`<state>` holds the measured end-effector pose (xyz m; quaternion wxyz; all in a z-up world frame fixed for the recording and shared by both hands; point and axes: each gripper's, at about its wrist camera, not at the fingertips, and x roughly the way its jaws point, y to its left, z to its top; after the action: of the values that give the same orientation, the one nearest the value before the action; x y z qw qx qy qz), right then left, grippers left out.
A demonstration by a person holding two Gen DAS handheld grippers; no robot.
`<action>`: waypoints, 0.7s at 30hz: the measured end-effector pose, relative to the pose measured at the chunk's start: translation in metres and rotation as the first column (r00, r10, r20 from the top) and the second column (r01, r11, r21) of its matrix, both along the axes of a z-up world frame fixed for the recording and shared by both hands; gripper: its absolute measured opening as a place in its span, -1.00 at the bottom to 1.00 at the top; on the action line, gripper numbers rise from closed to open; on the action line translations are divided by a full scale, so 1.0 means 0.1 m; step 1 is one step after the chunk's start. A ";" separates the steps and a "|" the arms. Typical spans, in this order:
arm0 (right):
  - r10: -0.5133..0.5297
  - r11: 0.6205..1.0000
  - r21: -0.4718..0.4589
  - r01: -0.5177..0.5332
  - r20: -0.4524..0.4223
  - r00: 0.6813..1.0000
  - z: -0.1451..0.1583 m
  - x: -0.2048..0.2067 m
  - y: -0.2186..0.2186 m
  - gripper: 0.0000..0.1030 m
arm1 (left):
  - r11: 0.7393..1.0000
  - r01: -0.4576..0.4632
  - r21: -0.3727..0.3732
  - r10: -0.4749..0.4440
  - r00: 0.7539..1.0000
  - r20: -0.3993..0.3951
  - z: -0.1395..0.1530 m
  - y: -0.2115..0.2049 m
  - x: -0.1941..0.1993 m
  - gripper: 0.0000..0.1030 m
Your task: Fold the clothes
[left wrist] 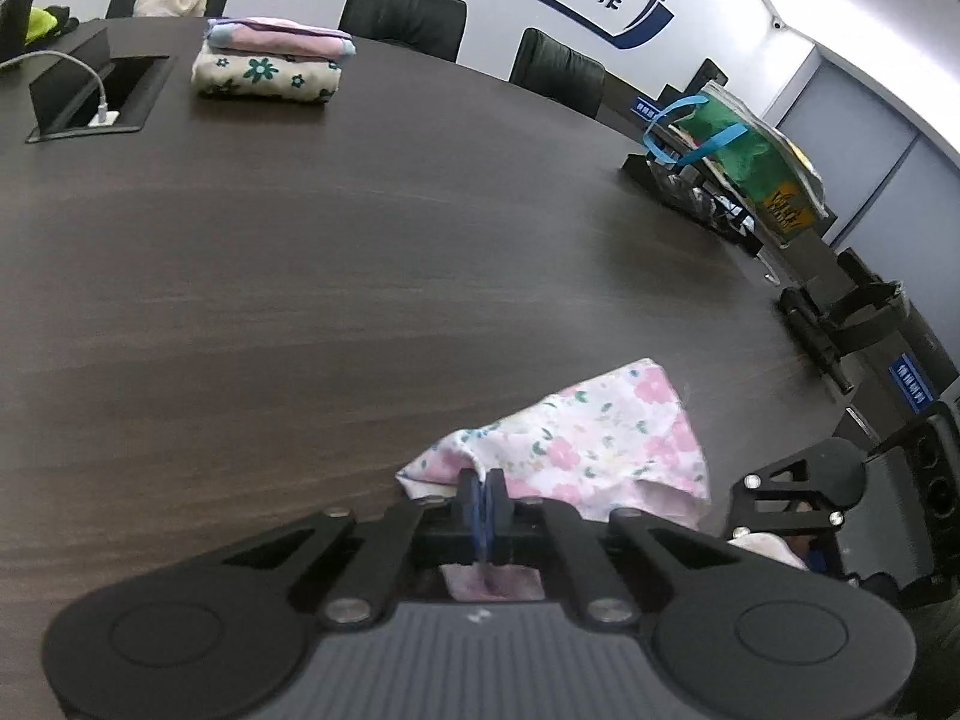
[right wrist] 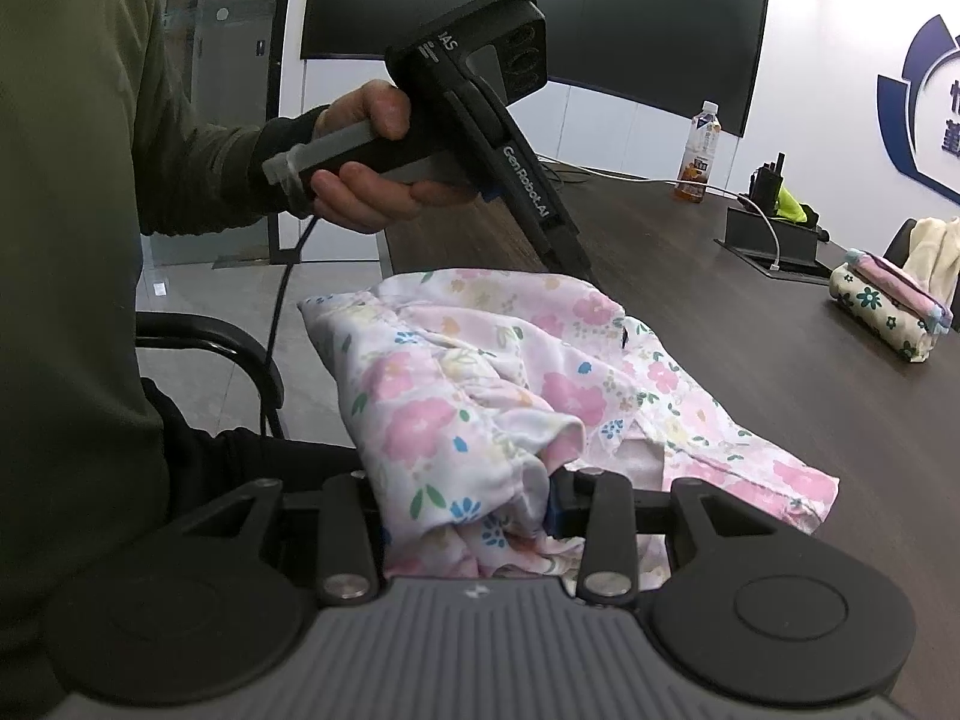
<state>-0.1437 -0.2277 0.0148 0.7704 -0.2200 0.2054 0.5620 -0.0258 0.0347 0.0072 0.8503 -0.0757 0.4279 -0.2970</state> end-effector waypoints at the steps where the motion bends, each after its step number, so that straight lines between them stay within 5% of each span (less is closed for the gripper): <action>1: -0.002 1.000 0.000 0.002 0.000 1.000 0.00 0.00 0.00 -0.28 | 1.000 -0.012 0.017 0.012 1.000 0.012 0.00 0.02 0.00 -1.00; 4: -0.005 1.000 -0.002 0.005 0.001 1.000 0.00 -0.01 0.01 -0.28 | 0.994 -0.090 0.057 0.087 0.994 0.062 0.00 0.11 0.04 -1.00; 8: -0.012 1.000 -0.006 0.012 0.001 1.000 0.01 -0.03 0.03 -0.28 | 0.996 -0.085 -0.033 0.085 0.996 0.016 0.06 0.24 0.06 -0.98; 10: -0.020 1.000 -0.010 0.020 0.003 1.000 0.01 -0.04 0.04 -0.27 | 0.995 -0.045 -0.095 0.043 0.999 -0.018 0.10 0.27 0.02 -0.76; 12: -0.025 0.999 -0.021 0.025 0.014 1.000 0.02 -0.07 0.04 -0.25 | 0.993 -0.026 -0.119 0.022 0.999 -0.039 0.11 0.22 -0.02 -0.29; 13: -0.028 0.999 -0.029 0.029 0.027 0.999 0.03 -0.09 0.05 -0.21 | 0.993 -0.017 -0.115 0.012 0.999 -0.043 0.10 0.18 -0.04 -0.25; 18: -0.064 0.998 -0.007 0.065 0.072 0.995 0.05 -0.19 0.03 -0.05 | 0.996 -0.010 -0.087 0.004 0.997 -0.073 0.05 0.07 -0.06 -0.35; 19: -0.072 0.997 -0.002 0.072 0.082 0.994 0.06 -0.21 0.02 0.07 | 0.996 -0.009 -0.090 0.003 0.997 -0.072 0.05 0.06 -0.07 -0.48; 20: -0.078 0.997 0.002 0.078 0.101 0.992 0.07 -0.24 0.01 0.20 | 0.996 -0.008 -0.088 0.002 0.998 -0.069 0.04 0.04 -0.06 -0.94; 21: -0.079 0.997 0.005 0.079 0.122 0.989 0.08 -0.27 0.01 0.27 | 0.996 -0.007 -0.084 0.002 0.998 -0.067 0.03 0.02 -0.06 -0.99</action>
<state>-0.1709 -0.2264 0.0223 0.8032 -0.2456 0.1667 0.5165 -0.0318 0.0369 0.0099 0.8323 -0.1225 0.4428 -0.3103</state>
